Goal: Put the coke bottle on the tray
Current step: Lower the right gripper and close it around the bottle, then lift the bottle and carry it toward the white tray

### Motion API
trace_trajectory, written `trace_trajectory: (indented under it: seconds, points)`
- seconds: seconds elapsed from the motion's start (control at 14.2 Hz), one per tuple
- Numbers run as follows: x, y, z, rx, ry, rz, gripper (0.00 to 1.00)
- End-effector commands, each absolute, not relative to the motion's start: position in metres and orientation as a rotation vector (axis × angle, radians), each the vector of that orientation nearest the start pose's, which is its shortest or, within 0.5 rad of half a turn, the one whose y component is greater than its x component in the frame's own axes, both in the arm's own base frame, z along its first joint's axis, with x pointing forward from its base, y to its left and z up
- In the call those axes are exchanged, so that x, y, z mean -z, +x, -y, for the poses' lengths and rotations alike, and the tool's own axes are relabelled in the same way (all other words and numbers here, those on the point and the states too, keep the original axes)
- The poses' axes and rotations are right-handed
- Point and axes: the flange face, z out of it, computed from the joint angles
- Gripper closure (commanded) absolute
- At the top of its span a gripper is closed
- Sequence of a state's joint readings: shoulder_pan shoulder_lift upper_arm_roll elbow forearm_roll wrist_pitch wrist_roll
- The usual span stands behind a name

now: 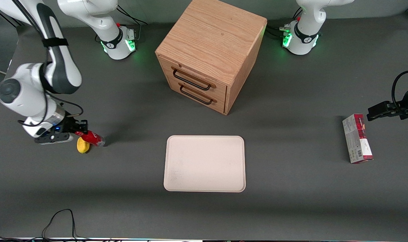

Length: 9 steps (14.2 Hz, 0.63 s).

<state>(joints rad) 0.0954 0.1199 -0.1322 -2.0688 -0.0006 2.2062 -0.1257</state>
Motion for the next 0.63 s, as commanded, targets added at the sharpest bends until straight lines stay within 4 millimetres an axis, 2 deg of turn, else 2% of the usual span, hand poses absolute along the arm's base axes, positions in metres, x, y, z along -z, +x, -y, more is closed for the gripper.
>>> trace_trajectory:
  seconds: [0.0,0.14,0.35,0.42,0.56]
  points:
    - [-0.472,0.585,0.025,-0.025,-3.153,0.173,0.83]
    - [-0.529,0.587,0.026,-0.066,-3.15,0.169,0.83]
    - [-0.607,0.579,0.024,-0.069,-3.15,0.165,0.83]
    - [-0.623,0.576,0.024,-0.069,-3.15,0.167,0.83]
    - [-0.634,0.579,0.02,-0.049,-3.152,0.172,0.83]
